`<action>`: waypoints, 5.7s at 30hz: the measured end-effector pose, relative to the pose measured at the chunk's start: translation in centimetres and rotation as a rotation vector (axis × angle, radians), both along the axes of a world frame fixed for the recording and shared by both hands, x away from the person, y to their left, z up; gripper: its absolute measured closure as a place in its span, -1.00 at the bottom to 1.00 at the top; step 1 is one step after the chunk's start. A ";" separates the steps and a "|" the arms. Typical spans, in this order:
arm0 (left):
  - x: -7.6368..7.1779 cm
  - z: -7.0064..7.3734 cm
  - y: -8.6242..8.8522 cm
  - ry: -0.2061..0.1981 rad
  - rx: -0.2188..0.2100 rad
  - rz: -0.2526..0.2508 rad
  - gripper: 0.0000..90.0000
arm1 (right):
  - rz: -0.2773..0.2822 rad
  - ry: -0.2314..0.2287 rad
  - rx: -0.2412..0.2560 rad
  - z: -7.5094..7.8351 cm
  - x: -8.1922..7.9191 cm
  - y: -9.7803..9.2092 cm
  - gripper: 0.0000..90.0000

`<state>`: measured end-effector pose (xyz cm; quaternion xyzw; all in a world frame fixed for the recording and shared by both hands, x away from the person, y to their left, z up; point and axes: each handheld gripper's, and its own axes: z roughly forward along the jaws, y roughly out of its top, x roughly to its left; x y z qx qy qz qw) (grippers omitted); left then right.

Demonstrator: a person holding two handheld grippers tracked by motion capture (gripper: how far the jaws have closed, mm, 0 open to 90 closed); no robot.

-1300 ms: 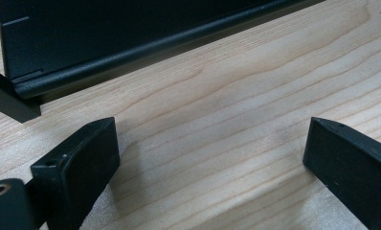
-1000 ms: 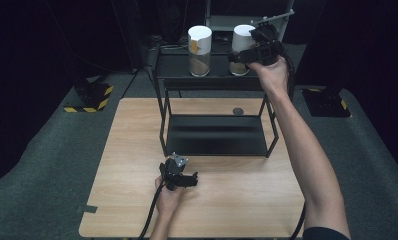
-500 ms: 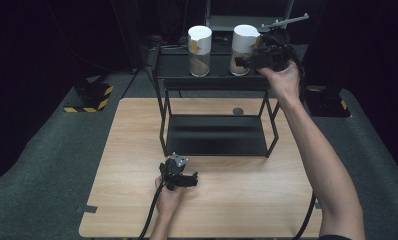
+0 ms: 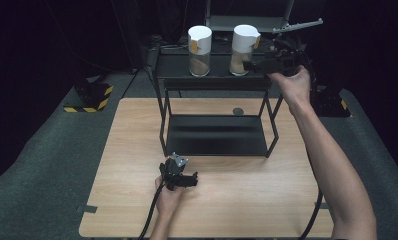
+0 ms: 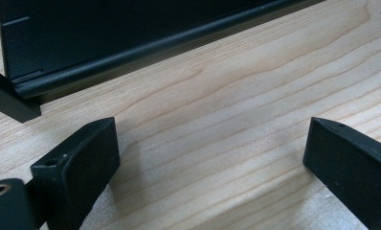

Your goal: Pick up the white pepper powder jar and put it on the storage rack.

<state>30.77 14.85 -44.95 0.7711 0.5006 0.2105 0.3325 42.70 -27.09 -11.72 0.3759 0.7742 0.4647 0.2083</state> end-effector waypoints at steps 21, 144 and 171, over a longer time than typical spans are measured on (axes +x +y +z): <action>0.0 0.0 0.0 0.000 0.001 -0.001 -0.89 | 0.004 -0.011 0.016 -0.9 -1.4 -2.3 -0.72; 0.0 0.0 0.0 -0.001 0.002 0.000 -0.89 | 0.020 0.125 0.032 -19.1 -4.6 -5.4 -0.70; 0.0 0.0 0.0 -0.002 0.003 0.000 -0.89 | -0.013 0.154 -0.019 -23.7 -5.1 -3.8 -0.70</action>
